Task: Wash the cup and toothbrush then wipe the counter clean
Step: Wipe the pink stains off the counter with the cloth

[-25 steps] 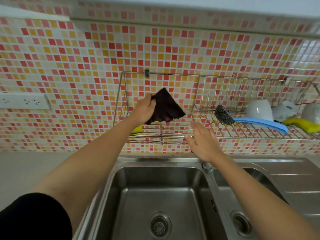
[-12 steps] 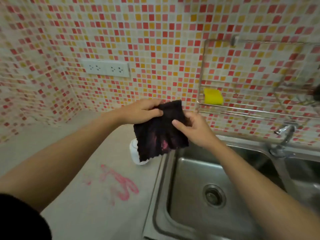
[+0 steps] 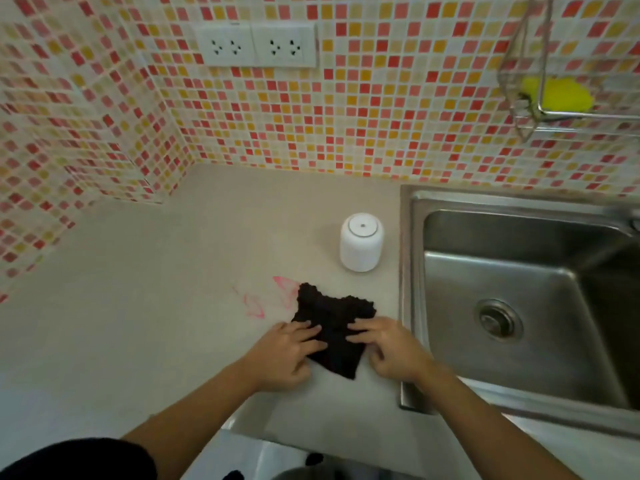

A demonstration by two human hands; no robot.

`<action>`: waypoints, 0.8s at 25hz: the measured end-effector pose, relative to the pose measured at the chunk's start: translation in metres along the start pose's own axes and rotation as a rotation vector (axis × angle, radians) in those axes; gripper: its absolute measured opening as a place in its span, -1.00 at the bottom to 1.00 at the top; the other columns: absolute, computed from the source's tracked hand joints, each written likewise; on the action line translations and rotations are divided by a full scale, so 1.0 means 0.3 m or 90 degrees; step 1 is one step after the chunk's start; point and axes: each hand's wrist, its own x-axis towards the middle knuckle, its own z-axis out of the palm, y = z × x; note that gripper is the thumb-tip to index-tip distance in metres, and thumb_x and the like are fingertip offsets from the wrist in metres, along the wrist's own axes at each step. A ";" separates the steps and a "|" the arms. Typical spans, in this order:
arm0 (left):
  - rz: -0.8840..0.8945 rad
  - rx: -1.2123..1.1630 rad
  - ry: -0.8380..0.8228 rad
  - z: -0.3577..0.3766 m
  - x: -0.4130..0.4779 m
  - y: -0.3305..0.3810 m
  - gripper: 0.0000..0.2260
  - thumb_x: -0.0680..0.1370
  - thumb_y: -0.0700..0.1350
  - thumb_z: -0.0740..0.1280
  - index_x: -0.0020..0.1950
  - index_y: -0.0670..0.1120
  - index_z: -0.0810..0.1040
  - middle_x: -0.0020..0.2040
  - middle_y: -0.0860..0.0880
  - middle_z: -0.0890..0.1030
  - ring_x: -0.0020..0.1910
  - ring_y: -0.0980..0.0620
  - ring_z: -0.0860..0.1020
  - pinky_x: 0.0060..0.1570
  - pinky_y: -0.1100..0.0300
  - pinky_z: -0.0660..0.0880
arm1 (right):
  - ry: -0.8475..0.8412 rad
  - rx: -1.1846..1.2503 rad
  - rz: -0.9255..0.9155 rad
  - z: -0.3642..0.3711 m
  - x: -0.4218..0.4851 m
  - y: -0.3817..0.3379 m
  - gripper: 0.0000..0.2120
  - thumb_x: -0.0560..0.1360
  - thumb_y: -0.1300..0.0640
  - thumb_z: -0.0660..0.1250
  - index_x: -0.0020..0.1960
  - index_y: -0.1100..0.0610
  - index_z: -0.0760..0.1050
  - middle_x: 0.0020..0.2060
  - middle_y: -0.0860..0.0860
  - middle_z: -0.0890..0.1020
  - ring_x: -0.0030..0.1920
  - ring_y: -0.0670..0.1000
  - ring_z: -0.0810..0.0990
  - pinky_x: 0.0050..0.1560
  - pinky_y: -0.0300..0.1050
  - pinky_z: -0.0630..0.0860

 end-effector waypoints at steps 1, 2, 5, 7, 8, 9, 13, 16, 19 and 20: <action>-0.004 -0.036 0.040 -0.002 0.014 0.007 -0.58 0.37 0.05 0.14 0.13 0.07 0.62 0.14 0.00 0.64 0.09 0.03 0.62 0.01 0.18 0.55 | 0.023 0.018 0.030 0.003 -0.010 -0.005 -0.55 0.31 0.31 0.21 0.15 0.08 0.59 0.18 0.04 0.60 0.23 0.02 0.53 0.35 -0.05 0.29; 0.007 -0.067 0.082 -0.008 0.045 0.013 -0.60 0.40 0.02 0.15 0.13 0.02 0.63 0.16 -0.03 0.64 0.10 0.00 0.62 0.05 0.14 0.54 | 0.045 0.043 0.074 0.000 -0.014 -0.005 -0.53 0.33 0.32 0.18 0.20 0.09 0.56 0.23 0.03 0.57 0.26 0.02 0.49 0.37 -0.10 0.23; 0.060 -0.040 0.079 -0.002 0.179 0.045 -0.57 0.57 0.08 0.08 0.41 0.02 0.38 0.46 -0.01 0.34 0.46 -0.04 0.27 0.39 -0.06 0.20 | 0.162 0.075 0.231 -0.016 -0.001 0.020 -0.55 0.45 0.24 0.13 0.33 0.11 0.42 0.33 0.04 0.46 0.34 0.04 0.40 0.43 -0.04 0.23; 0.039 -0.001 0.042 0.055 0.231 0.056 -0.54 0.61 0.18 -0.06 0.51 0.14 0.09 0.54 0.08 0.04 0.52 -0.01 -0.07 0.42 -0.12 -0.10 | 0.158 0.015 0.309 -0.011 0.005 0.035 -0.50 0.53 0.03 -0.03 0.44 0.11 0.26 0.43 0.01 0.30 0.46 0.04 0.23 0.48 0.05 0.11; 0.018 0.001 0.041 0.087 0.231 0.060 -0.55 0.62 0.19 -0.13 0.50 0.16 0.09 0.54 0.09 0.07 0.52 -0.03 -0.04 0.42 -0.17 -0.05 | 0.121 -0.020 0.341 0.001 0.006 0.038 -0.46 0.55 -0.05 -0.12 0.49 0.10 0.14 0.48 -0.04 0.16 0.51 0.01 0.08 0.49 0.04 -0.02; 0.008 0.009 0.047 0.113 0.214 0.063 -0.54 0.62 0.17 -0.18 0.48 0.15 0.19 0.51 0.09 0.20 0.51 -0.05 0.10 0.39 -0.20 0.11 | 0.081 -0.043 0.368 0.015 0.006 0.044 -0.45 0.58 -0.10 -0.17 0.52 0.09 0.00 0.49 -0.08 0.01 0.51 -0.03 -0.09 0.46 0.01 -0.15; 0.052 0.028 0.095 0.164 0.021 -0.012 -0.56 0.64 0.10 -0.17 0.40 0.12 0.35 0.39 0.12 0.42 0.41 0.02 0.35 0.33 -0.03 0.28 | 0.063 -0.065 0.393 0.053 0.003 0.047 -0.33 0.50 -0.23 -0.28 0.52 0.09 -0.19 0.45 -0.09 -0.26 0.44 -0.09 -0.32 0.41 -0.04 -0.28; 0.058 0.013 0.167 0.164 -0.039 -0.140 -0.58 0.65 0.10 -0.09 0.37 0.05 0.42 0.35 0.11 0.47 0.31 0.01 0.42 0.09 0.11 0.34 | 0.089 -0.058 0.394 0.068 0.001 0.056 -0.28 0.45 -0.23 -0.33 0.52 0.07 -0.13 0.45 -0.11 -0.22 0.45 -0.09 -0.29 0.42 -0.04 -0.26; -0.164 -0.070 0.264 0.138 0.156 -0.159 -0.52 0.65 0.11 -0.09 0.29 -0.06 0.52 0.25 0.01 0.57 -0.01 -0.12 0.52 -0.12 0.06 0.51 | 0.114 -0.034 0.391 0.073 0.001 0.055 -0.32 0.46 -0.20 -0.32 0.52 0.04 -0.11 0.46 -0.13 -0.17 0.46 -0.11 -0.26 0.44 -0.05 -0.25; -0.234 -0.114 0.275 0.123 0.239 -0.114 -0.52 0.64 0.10 -0.06 0.25 -0.09 0.55 0.22 -0.02 0.60 -0.07 -0.14 0.53 -0.14 0.04 0.54 | 0.129 -0.014 0.389 0.074 0.000 0.054 -0.34 0.46 -0.19 -0.32 0.51 0.03 -0.13 0.46 -0.14 -0.16 0.46 -0.12 -0.26 0.45 -0.06 -0.25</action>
